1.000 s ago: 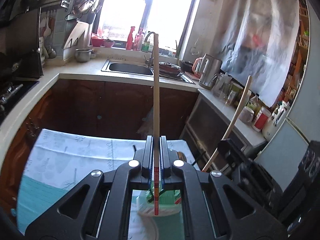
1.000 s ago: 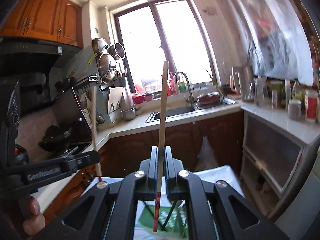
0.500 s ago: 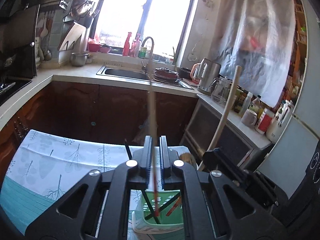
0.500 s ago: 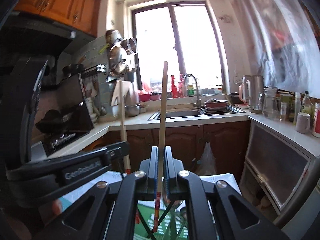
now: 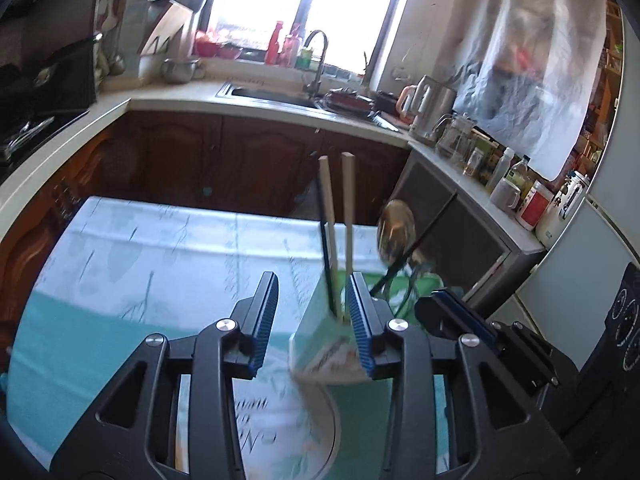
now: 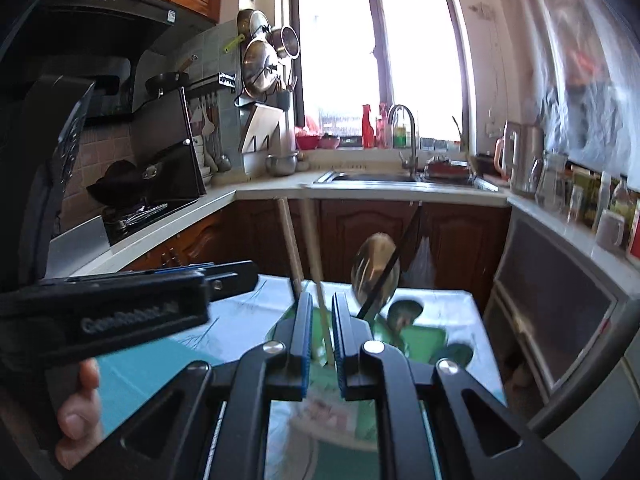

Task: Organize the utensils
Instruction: 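Open the left tool over the green holder while the right tool releases its chopstick, then move the left tool to the brown wooden chopsticks and grasp one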

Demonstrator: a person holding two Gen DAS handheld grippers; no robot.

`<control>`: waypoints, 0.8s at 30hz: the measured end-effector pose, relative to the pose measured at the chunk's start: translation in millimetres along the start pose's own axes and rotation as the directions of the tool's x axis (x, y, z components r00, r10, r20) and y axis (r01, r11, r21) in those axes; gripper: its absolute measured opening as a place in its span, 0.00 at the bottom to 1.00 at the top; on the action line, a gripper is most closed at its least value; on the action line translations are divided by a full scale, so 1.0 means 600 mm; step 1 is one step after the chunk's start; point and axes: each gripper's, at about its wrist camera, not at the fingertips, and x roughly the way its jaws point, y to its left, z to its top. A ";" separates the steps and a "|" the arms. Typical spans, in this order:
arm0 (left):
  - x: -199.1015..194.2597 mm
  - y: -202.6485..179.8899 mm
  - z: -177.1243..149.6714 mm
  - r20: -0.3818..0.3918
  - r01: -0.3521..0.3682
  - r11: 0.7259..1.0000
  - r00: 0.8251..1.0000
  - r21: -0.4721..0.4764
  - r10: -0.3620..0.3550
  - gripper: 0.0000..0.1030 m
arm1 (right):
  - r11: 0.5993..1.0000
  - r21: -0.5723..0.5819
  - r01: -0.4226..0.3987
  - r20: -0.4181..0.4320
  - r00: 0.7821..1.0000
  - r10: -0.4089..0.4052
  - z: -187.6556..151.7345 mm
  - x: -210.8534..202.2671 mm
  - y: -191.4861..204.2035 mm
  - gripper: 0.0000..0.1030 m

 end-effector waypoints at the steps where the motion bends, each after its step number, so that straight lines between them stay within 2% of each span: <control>1: -0.012 0.006 -0.008 -0.010 -0.004 1.000 1.000 -0.007 0.004 0.35 | 1.000 0.008 -0.003 -0.009 1.000 0.003 -0.005 -0.005 0.004 0.09; 4: -0.046 0.023 -0.034 -0.034 -0.016 1.000 0.999 -0.021 0.016 0.40 | 0.999 0.039 -0.021 -0.048 0.999 0.023 -0.022 -0.023 0.018 0.10; 12: -0.122 0.087 -0.124 -0.132 -0.087 0.994 0.988 -0.071 0.077 0.40 | 0.997 0.051 -0.061 -0.162 0.984 0.069 -0.077 -0.054 0.071 0.10; 17: -0.152 0.124 -0.170 -0.195 -0.120 0.988 0.976 -0.101 0.099 0.40 | 0.996 0.051 -0.074 -0.240 0.967 0.084 -0.111 -0.065 0.106 0.10; 24: -0.182 0.161 -0.217 -0.241 -0.199 0.975 0.955 -0.096 0.171 0.40 | 0.996 0.052 -0.070 -0.324 0.942 0.083 -0.140 -0.067 0.137 0.10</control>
